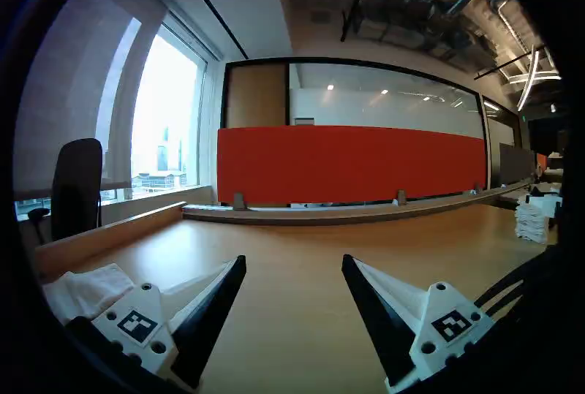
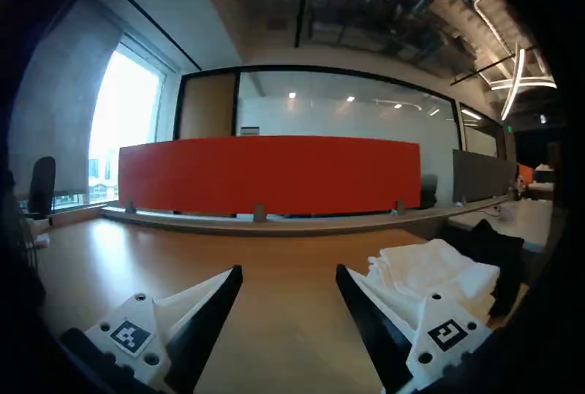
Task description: Fold towel
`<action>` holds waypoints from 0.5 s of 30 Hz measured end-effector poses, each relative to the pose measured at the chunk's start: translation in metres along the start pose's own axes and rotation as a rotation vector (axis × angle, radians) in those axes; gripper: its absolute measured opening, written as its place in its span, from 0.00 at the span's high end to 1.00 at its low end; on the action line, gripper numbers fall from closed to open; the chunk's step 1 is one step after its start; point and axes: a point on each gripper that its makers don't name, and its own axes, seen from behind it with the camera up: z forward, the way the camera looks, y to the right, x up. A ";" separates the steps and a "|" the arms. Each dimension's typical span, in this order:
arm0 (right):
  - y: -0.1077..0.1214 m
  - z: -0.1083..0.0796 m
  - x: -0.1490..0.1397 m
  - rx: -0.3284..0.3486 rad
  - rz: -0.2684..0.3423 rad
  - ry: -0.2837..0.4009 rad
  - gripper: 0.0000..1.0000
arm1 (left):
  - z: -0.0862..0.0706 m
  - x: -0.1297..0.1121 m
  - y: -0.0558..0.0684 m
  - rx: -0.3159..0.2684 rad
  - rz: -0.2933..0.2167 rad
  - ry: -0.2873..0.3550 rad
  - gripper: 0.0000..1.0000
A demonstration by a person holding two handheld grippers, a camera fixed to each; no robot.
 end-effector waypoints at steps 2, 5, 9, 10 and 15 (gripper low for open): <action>0.000 0.001 -0.002 0.002 -0.001 -0.001 0.01 | 0.000 0.000 0.000 0.000 0.000 0.000 0.03; -0.001 0.001 -0.004 0.002 -0.002 -0.003 0.01 | 0.000 0.000 0.000 0.000 0.000 0.000 0.03; 0.000 0.002 -0.006 -0.002 -0.002 -0.006 0.01 | 0.000 0.000 0.000 0.000 0.000 0.000 0.03; -0.001 0.002 -0.006 -0.002 -0.002 -0.005 0.01 | 0.000 0.000 0.000 0.000 0.000 0.000 0.03; -0.003 0.002 -0.005 0.001 -0.004 0.001 0.01 | 0.000 0.000 0.000 0.000 0.000 0.000 0.02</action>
